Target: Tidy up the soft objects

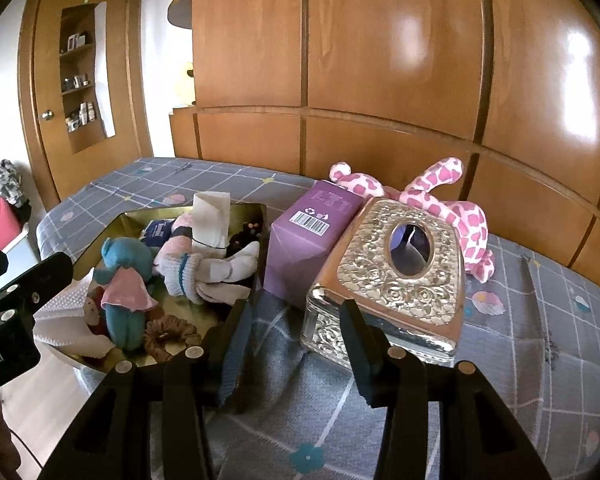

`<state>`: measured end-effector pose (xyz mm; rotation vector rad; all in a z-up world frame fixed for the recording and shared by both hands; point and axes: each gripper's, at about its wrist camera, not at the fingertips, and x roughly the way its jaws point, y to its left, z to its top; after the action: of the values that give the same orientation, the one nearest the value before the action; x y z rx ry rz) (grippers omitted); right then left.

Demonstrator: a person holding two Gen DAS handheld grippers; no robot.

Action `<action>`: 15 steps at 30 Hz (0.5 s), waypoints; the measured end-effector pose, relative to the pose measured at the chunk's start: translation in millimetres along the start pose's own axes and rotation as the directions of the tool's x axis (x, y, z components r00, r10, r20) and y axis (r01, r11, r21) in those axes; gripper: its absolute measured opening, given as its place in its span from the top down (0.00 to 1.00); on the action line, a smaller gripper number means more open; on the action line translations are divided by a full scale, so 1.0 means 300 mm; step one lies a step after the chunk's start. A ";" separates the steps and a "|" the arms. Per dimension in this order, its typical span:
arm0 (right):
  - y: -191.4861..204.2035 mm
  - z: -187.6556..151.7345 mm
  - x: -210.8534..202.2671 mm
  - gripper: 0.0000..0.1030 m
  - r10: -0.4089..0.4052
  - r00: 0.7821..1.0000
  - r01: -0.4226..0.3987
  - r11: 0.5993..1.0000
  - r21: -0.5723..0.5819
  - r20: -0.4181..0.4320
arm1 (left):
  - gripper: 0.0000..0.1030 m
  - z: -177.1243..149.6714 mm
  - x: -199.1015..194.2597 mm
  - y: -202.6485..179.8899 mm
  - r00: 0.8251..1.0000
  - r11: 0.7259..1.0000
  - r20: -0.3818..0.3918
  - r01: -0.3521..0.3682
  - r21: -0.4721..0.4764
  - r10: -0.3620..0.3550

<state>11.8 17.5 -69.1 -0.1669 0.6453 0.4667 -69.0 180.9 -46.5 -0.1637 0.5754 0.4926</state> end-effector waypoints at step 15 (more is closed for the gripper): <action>0.008 0.004 -0.002 0.55 0.009 1.000 -0.009 1.000 -0.008 0.003 | 0.00 0.001 0.003 0.002 1.000 1.000 -0.008 0.000 -0.010 0.000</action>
<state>11.0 19.7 -67.7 -0.1707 0.6415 0.4783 -68.4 181.9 -46.8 -0.1754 0.5803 0.4954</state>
